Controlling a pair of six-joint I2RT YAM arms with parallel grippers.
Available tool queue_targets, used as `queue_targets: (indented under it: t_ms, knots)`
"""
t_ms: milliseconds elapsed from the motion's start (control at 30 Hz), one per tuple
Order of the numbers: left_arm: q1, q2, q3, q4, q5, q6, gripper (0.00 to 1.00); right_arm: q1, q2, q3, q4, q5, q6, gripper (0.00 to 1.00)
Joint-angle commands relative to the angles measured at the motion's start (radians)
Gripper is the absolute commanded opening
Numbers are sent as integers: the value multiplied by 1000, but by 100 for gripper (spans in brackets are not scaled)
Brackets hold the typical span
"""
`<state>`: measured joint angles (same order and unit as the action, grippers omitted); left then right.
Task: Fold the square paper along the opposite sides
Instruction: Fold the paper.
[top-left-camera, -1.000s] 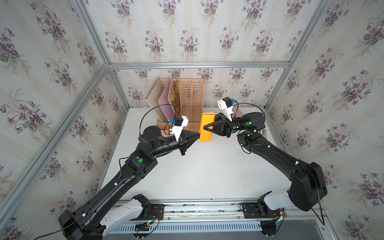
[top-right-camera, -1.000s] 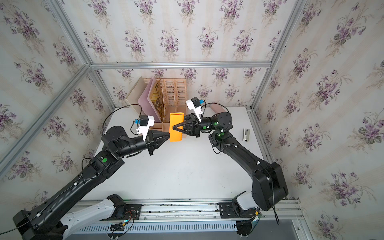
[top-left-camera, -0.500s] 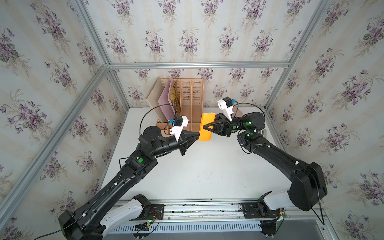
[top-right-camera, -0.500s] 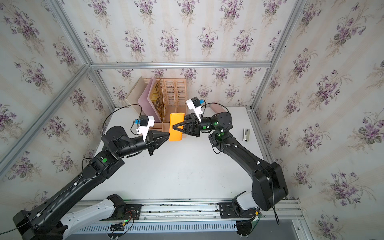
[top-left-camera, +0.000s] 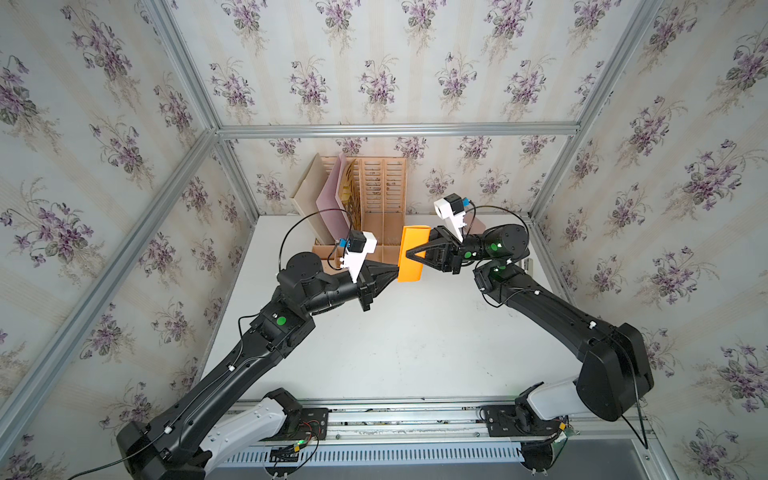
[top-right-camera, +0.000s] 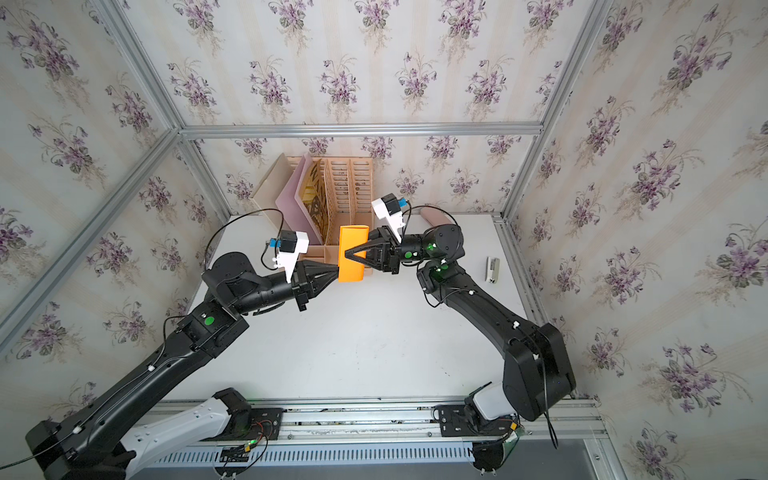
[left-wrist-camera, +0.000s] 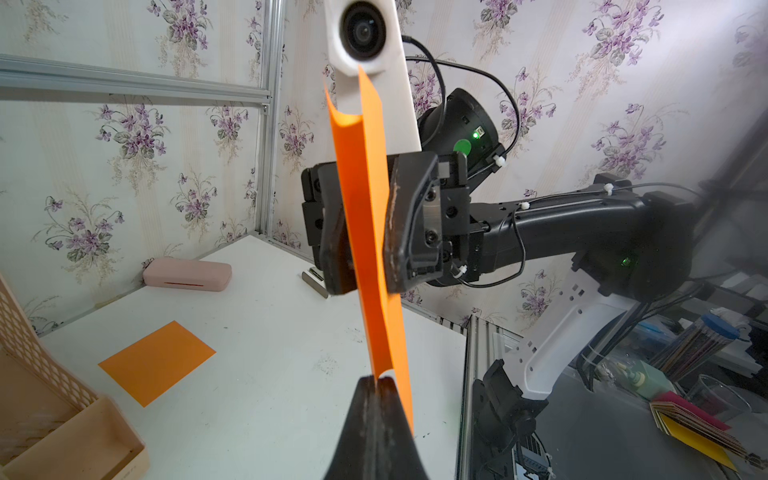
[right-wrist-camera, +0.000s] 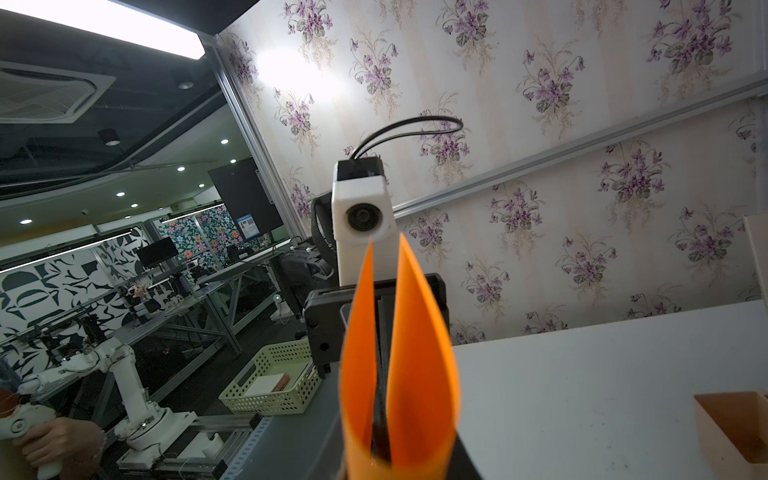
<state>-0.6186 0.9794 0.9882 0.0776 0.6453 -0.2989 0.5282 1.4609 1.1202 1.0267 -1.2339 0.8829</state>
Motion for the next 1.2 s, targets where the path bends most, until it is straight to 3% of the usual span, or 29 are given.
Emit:
queue_targets:
  t_ms: [0, 1167]
  knots:
    - [1, -4, 4, 33, -1, -2, 0, 1, 2, 0, 25, 4, 4, 24]
    - [2, 1, 4, 29, -3, -1, 0, 0, 8, 0, 25, 0, 8, 17]
